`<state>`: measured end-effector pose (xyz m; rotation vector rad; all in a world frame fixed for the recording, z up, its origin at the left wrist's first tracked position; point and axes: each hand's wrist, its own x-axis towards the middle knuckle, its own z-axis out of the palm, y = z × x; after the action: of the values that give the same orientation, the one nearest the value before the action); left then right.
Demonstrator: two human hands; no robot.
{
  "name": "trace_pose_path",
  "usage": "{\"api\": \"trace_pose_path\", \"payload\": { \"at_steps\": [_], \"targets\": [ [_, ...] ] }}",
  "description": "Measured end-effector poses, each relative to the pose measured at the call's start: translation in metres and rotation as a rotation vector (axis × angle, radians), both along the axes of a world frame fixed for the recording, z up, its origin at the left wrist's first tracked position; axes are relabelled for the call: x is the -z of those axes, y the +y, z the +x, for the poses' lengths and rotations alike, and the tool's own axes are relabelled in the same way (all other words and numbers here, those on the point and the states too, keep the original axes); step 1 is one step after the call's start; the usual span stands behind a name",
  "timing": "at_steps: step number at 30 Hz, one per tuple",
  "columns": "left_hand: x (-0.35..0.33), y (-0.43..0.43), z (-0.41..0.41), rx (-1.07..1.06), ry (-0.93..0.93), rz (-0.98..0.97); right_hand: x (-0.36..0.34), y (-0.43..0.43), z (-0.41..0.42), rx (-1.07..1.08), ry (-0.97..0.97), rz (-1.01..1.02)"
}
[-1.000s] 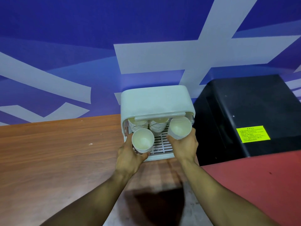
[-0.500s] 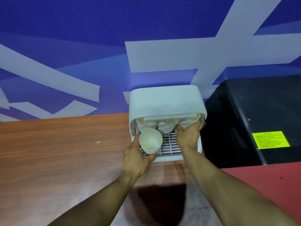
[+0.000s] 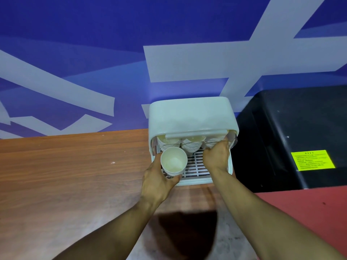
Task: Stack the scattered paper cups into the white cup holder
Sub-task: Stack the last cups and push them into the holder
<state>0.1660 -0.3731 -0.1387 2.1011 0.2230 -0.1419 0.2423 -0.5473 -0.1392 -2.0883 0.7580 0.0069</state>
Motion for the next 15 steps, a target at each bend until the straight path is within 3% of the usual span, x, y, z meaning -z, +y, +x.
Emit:
{"api": "trace_pose_path", "payload": {
  "at_steps": [3, 10, 15],
  "targets": [
    [-0.002, -0.004, 0.0, 0.005, -0.004, -0.003, -0.001, 0.0, -0.017, 0.017, 0.003, 0.016],
    [0.001, -0.03, 0.003, 0.017, -0.009, -0.057, -0.003, 0.009, -0.067, -0.376, -0.142, 0.151],
    [0.006, -0.042, 0.002, 0.073, 0.025, -0.129, -0.001, -0.003, -0.079, -0.454, -0.168, 0.15]
  ]
}}
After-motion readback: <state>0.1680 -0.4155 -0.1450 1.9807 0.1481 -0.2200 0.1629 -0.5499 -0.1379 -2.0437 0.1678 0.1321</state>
